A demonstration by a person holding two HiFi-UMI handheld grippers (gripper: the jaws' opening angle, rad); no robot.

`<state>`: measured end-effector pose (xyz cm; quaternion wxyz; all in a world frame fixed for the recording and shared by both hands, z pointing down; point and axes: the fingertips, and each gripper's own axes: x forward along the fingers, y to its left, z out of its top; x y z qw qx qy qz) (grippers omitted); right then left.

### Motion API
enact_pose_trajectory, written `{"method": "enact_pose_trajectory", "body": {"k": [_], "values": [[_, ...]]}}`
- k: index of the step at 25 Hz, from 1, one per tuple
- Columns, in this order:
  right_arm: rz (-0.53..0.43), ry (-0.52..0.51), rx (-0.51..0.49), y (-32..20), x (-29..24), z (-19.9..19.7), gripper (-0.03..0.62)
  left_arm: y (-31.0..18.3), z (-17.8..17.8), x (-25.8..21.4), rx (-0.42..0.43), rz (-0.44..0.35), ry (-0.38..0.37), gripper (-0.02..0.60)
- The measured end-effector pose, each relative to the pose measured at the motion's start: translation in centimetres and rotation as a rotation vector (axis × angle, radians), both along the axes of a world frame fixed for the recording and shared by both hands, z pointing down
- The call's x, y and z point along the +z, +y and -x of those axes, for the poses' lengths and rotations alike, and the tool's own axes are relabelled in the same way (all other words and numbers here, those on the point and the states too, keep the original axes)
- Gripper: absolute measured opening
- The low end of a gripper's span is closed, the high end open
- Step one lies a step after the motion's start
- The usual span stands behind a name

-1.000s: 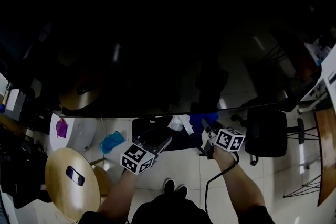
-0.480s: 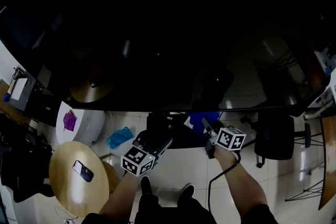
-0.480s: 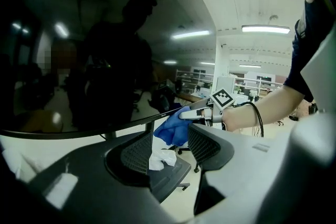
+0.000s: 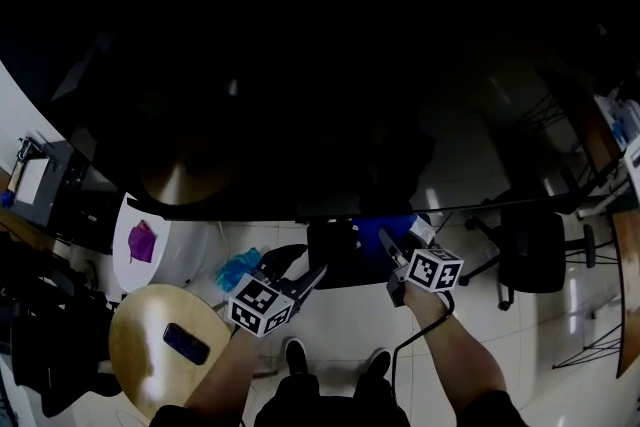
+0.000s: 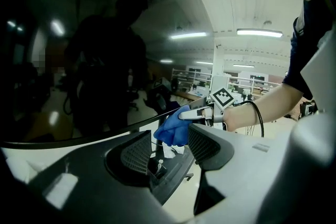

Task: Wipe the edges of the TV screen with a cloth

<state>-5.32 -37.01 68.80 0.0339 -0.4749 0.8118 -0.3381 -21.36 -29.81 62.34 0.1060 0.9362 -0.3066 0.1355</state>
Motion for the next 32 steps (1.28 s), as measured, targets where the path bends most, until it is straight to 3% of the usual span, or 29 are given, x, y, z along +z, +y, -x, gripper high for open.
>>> {"method": "enact_pose_trajectory", "body": {"k": [14,20,32], "values": [[0.028,-0.006,-0.120,-1.1,1.4,15.3,0.152,-0.6,14.3,1.5,-0.110,0.023,0.032,0.204],[0.044,0.006,-0.190,-1.4,1.8,22.3,0.152,-1.0,20.9,2.1,-0.192,0.029,0.043,0.204],[0.066,-0.010,-0.344,-1.5,1.9,34.2,0.152,-0.9,30.9,3.3,-0.345,0.030,0.048,0.204]]}}
